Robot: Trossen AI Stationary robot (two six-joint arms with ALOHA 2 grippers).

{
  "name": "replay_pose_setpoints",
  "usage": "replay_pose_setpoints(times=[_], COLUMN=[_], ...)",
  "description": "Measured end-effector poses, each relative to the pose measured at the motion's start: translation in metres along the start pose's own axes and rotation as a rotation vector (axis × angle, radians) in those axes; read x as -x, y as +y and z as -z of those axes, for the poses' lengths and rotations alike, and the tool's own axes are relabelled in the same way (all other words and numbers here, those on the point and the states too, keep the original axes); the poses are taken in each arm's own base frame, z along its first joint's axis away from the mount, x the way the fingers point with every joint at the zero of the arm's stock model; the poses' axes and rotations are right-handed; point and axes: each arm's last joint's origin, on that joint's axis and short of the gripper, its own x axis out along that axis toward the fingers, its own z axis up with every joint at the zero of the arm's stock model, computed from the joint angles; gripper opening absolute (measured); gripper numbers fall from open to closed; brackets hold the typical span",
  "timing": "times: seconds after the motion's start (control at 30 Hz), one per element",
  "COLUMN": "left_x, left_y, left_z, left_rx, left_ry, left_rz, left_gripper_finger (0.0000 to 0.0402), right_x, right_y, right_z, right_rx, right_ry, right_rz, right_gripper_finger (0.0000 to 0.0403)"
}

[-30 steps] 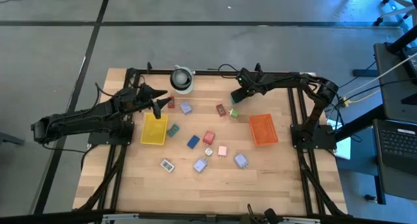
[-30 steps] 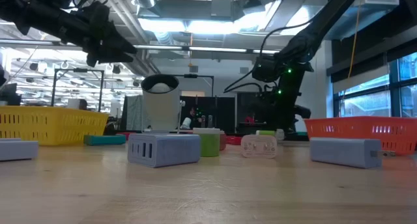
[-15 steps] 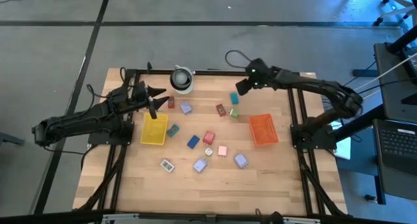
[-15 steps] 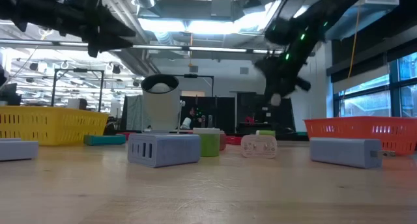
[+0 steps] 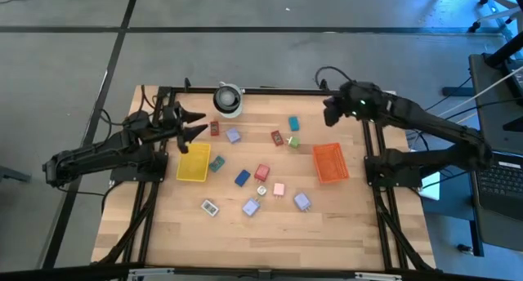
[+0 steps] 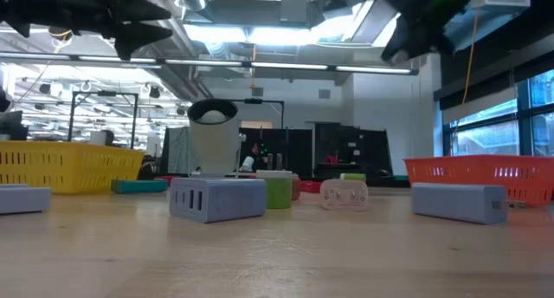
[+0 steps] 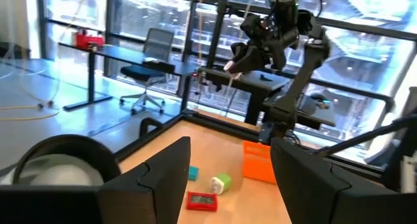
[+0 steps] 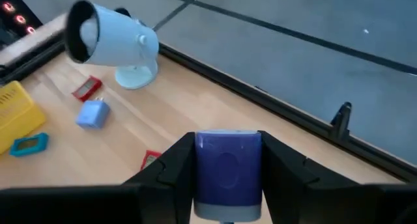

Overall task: Pick & Place Office items
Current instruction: Put the purple charger adapter into the orange basket

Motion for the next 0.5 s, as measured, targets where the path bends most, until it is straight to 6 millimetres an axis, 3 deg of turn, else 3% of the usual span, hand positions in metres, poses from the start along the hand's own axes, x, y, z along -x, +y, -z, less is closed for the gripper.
replay_pose_setpoints(times=[0.23,0.5], left_x=[0.0,0.001], left_y=[-0.001,-0.003], left_z=[-0.001,-0.002], left_rx=[-0.044,-0.048], left_ry=[-0.009,-0.011], left_rz=[0.023,0.07], left_gripper_finger=[0.021,0.021], right_x=[0.033,0.034], right_y=[0.001,-0.009], right_z=[0.036,0.097], right_rx=[-0.045,-0.139], right_ry=[-0.09,-0.06], right_rz=[-0.051,-0.121], right_gripper_finger=[0.0136,0.0136])
